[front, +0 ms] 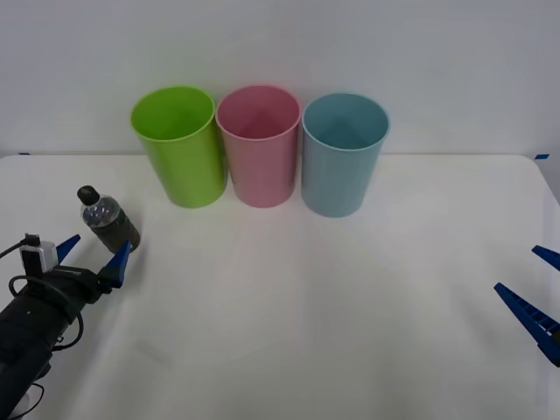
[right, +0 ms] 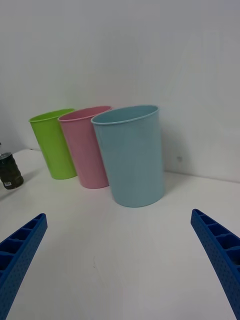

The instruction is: Grasp the object on the table and drop it into the matching bin: aluminum can to the light blue bin, PET bottle to the pink bin.

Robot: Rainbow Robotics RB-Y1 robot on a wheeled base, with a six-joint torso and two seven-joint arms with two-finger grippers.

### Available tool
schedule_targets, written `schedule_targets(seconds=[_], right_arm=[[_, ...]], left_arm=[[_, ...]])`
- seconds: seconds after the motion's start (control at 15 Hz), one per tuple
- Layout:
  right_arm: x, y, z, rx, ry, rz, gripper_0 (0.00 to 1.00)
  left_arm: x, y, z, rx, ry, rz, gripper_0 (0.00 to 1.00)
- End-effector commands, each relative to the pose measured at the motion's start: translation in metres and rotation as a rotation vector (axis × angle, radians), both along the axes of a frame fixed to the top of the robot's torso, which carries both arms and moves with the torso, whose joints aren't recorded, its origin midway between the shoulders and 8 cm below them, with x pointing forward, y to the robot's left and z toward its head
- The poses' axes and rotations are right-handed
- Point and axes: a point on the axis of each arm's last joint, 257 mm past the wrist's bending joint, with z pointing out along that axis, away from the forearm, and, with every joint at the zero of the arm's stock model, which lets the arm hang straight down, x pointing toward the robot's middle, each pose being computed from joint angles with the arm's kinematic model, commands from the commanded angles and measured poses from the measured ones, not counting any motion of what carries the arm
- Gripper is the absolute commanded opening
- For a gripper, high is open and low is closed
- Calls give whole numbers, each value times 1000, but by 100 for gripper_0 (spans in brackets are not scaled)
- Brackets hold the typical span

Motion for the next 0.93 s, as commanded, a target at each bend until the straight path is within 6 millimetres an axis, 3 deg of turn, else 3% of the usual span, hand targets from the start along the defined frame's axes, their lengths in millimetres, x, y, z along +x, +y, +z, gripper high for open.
schedule_targets(seconds=[0.07, 0.93], right_arm=[[0, 0, 0, 0, 0, 0, 100], [0, 0, 0, 0, 0, 0, 100]], left_arm=[[12, -2, 3, 3, -3, 1, 100], [65, -8, 4, 33, 10, 17, 100]])
